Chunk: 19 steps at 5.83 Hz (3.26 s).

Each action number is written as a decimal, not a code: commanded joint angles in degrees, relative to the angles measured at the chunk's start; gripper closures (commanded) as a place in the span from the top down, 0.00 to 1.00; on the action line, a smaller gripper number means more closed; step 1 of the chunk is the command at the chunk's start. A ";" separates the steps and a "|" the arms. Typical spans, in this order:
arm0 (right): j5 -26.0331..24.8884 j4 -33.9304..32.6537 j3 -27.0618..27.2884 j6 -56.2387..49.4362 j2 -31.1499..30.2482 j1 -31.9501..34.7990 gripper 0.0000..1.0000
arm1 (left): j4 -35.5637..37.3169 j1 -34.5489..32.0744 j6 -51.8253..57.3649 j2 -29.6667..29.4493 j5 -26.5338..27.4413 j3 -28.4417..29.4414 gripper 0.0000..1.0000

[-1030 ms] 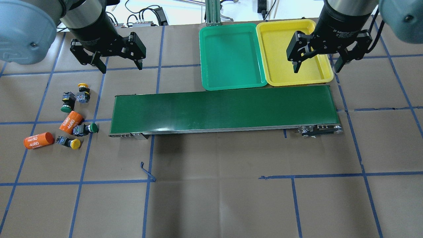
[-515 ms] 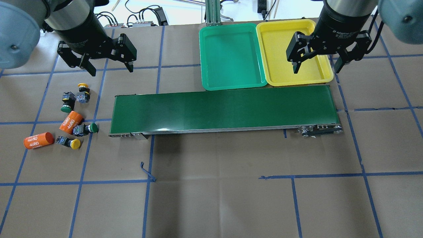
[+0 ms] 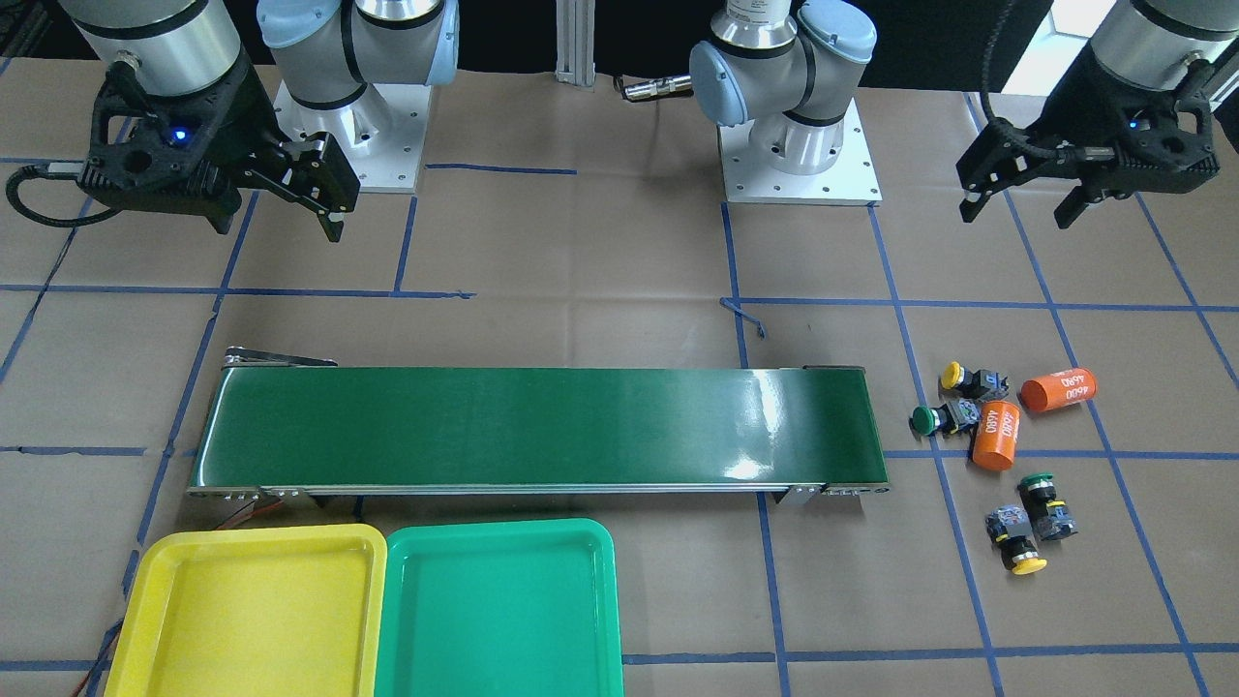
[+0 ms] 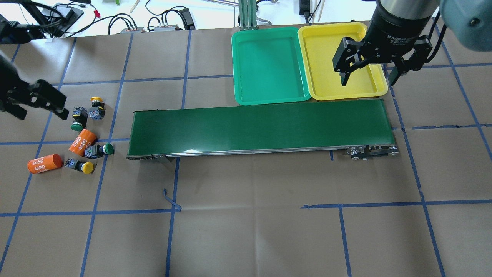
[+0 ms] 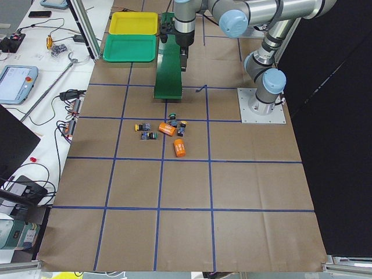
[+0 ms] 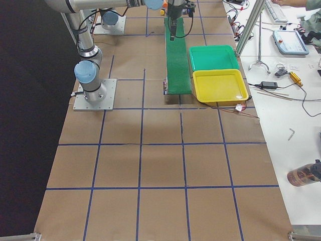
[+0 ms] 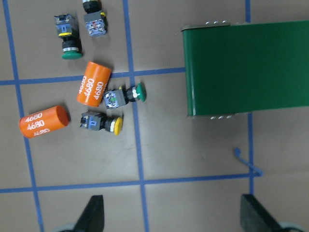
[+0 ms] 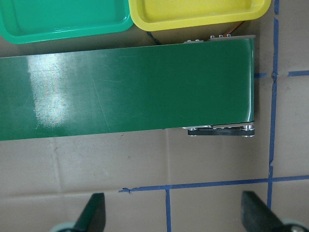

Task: Sort buttons by color to trays
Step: 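Reach the left gripper to the pile and grasp an orange cylinder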

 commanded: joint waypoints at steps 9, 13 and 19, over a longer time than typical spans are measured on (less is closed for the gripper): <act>0.20 0.18 0.27 0.26 -0.55 0.00 1.00 | 21.83 17.63 76.92 -21.15 3.24 -5.38 0.98; 0.20 0.18 0.27 0.26 -0.46 0.00 1.00 | 36.35 17.46 83.29 -28.38 1.31 -10.02 0.97; 0.28 0.18 0.35 0.00 -0.46 0.00 1.00 | 42.53 17.63 92.56 -33.75 -1.05 -10.21 0.58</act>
